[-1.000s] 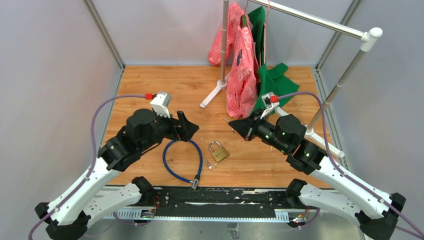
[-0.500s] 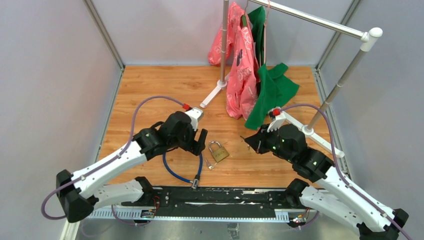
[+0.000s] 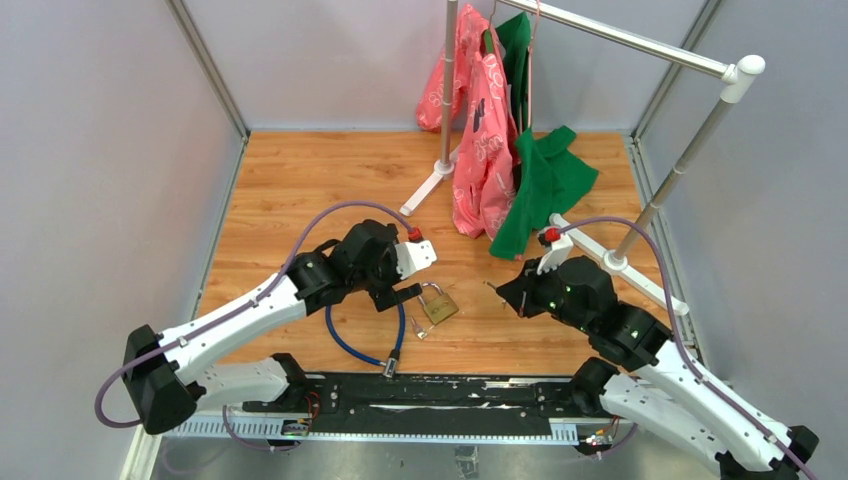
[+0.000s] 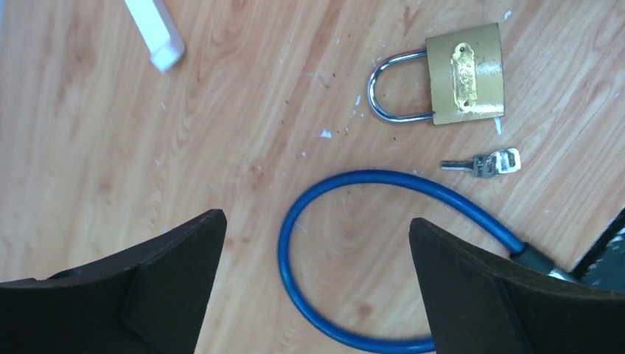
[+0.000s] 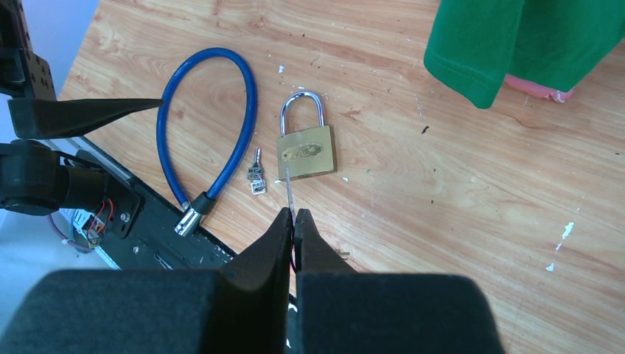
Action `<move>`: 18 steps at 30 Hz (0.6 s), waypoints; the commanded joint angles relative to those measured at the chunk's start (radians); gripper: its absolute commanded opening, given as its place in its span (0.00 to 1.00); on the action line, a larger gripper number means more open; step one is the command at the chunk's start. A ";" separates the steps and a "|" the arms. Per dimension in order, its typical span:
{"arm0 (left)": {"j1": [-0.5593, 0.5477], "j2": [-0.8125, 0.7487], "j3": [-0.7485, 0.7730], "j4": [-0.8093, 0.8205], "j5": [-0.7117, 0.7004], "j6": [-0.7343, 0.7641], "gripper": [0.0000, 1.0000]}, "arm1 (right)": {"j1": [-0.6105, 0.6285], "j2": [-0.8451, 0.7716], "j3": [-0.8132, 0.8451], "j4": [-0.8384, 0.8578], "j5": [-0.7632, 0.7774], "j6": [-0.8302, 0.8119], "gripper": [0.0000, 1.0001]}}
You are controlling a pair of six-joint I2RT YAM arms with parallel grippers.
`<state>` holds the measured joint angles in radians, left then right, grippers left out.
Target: Unlock with the key
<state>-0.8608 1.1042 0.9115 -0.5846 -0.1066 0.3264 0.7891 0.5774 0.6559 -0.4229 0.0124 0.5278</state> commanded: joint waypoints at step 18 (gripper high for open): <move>0.066 0.315 0.188 0.035 0.325 0.697 0.96 | -0.015 -0.177 -0.009 -0.136 0.083 -0.052 0.00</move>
<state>-0.7826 1.3430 1.0466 -0.4492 0.0628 0.8726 0.7891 0.4229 0.6548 -0.5167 0.0731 0.5003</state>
